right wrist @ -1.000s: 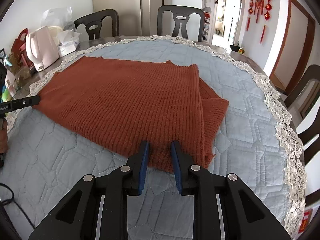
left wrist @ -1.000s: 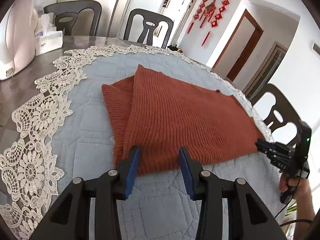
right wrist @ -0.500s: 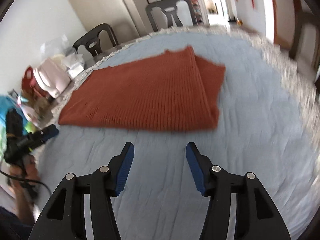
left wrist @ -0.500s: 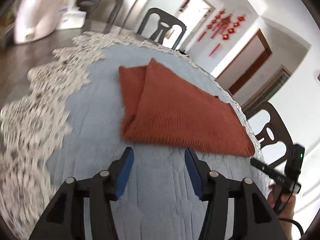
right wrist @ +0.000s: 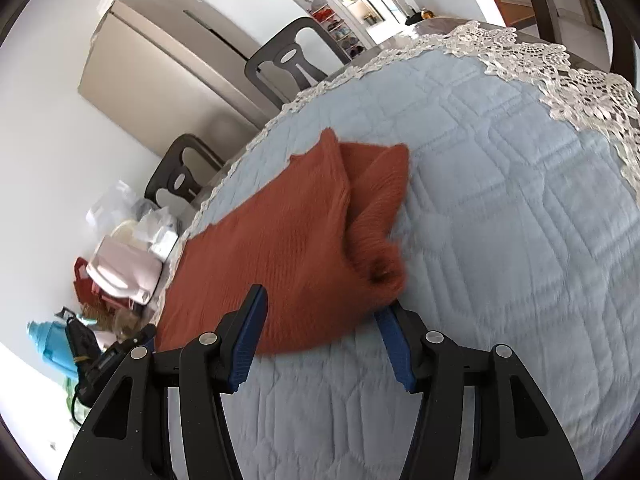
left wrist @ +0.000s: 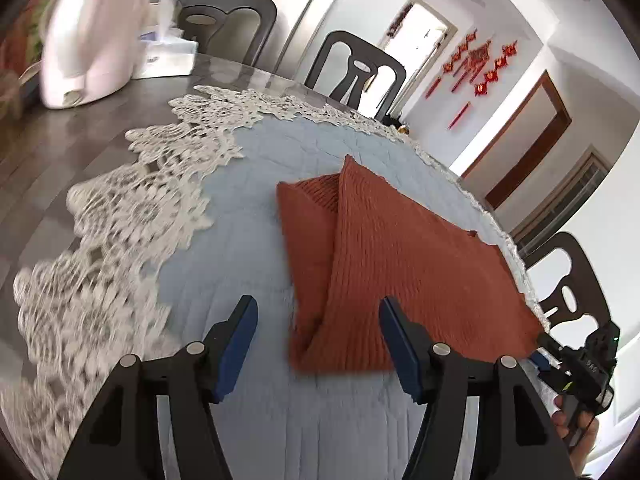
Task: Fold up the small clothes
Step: 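Lower both grippers to the folded sweater edge and grasp it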
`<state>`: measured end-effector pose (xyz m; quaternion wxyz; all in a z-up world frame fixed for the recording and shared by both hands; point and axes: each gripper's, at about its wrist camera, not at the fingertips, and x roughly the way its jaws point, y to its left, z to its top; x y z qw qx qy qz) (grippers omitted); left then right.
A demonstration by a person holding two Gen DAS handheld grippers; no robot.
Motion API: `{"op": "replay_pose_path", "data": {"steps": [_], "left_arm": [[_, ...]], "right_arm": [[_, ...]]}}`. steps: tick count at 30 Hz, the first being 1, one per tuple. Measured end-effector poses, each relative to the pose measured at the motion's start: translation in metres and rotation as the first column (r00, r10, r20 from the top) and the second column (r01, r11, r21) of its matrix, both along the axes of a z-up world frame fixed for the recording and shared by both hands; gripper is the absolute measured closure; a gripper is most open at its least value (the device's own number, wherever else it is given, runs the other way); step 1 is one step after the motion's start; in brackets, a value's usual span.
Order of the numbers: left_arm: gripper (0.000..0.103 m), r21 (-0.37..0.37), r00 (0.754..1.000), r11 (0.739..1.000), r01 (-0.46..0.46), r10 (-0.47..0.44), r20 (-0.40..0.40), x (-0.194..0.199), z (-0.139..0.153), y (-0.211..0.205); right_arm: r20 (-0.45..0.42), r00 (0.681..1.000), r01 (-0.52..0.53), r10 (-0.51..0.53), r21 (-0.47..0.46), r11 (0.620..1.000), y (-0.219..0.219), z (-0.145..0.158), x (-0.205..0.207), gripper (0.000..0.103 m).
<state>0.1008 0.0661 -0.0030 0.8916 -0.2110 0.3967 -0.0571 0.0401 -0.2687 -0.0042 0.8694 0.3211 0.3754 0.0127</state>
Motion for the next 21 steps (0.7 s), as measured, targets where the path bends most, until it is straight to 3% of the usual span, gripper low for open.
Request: {"op": "replay_pose_path", "data": {"steps": [5, 10, 13, 15, 17, 21], "left_arm": [[0.037, 0.027, 1.000, 0.999, 0.029, -0.029, 0.004, 0.029, -0.004, -0.005], [0.037, -0.014, 0.998, 0.998, 0.057, -0.057, -0.001, 0.043, -0.004, -0.011], [0.037, -0.051, 0.997, 0.996, 0.077, -0.076, 0.006, 0.039, -0.005, -0.015], [0.037, -0.058, 0.997, 0.996, 0.074, -0.073, 0.014, 0.036, -0.006, -0.016], [0.042, -0.061, 0.998, 0.996, 0.067, -0.067, 0.012, 0.034, -0.006, -0.014], [0.068, -0.036, 0.999, 0.998, 0.047, -0.048, -0.011, 0.039, -0.008, -0.011]], "right_arm": [[0.008, 1.000, 0.009, -0.009, 0.026, 1.000, -0.007, -0.002, 0.017, 0.047], [-0.002, 1.000, -0.028, 0.028, 0.001, 1.000, -0.003, 0.001, 0.027, 0.047], [-0.012, 0.998, -0.057, 0.057, 0.009, 0.998, -0.001, -0.003, 0.028, 0.056], [-0.018, 0.998, -0.054, 0.054, 0.001, 0.999, -0.003, -0.005, 0.029, 0.069], [-0.034, 0.999, -0.041, 0.041, 0.000, 0.999, -0.007, -0.007, 0.031, 0.079], [-0.042, 0.998, -0.041, 0.040, -0.010, 0.999, -0.007, -0.007, 0.034, 0.083]]}}
